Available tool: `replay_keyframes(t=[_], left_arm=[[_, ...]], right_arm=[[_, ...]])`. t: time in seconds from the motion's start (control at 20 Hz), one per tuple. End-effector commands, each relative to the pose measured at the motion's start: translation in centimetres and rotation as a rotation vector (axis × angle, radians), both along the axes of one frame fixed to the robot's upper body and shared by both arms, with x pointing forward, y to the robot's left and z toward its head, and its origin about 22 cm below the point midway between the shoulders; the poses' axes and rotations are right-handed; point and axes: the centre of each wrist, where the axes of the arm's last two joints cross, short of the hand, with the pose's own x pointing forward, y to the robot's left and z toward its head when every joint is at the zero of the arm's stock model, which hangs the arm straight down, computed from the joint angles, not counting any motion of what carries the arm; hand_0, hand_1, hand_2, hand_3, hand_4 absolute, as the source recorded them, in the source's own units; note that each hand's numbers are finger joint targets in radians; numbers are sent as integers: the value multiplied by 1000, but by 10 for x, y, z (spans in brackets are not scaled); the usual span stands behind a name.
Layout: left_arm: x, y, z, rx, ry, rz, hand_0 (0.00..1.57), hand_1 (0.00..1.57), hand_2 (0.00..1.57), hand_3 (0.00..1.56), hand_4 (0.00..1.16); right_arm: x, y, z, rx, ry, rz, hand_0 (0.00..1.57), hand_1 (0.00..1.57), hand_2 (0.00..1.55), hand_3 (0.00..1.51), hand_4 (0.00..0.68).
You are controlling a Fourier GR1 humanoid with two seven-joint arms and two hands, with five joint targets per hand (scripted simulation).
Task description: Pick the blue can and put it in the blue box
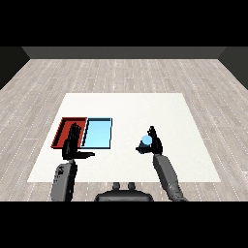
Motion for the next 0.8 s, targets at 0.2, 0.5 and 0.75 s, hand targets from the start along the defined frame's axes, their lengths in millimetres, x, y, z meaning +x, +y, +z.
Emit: replay_keyframes(t=[0.2, 0.5, 0.75], left_arm=[[-10, -2, -9, 5, 9, 10, 0, 0, 0, 0, 0], [0, 9, 5, -10, 6, -17, 0, 0, 0, 0, 0], [5, -35, 1, 13, -20, -2, 0, 0, 0, 0, 0]], right_arm=[[14, 21, -2, 2, 14, -12, 0, 0, 0, 0, 0], [6, 2, -8, -61, -3, -156, 1502, 1502, 1479, 1429, 599], [20, 15, 16, -121, -4, -118, 1533, 1533, 1487, 1454, 597]])
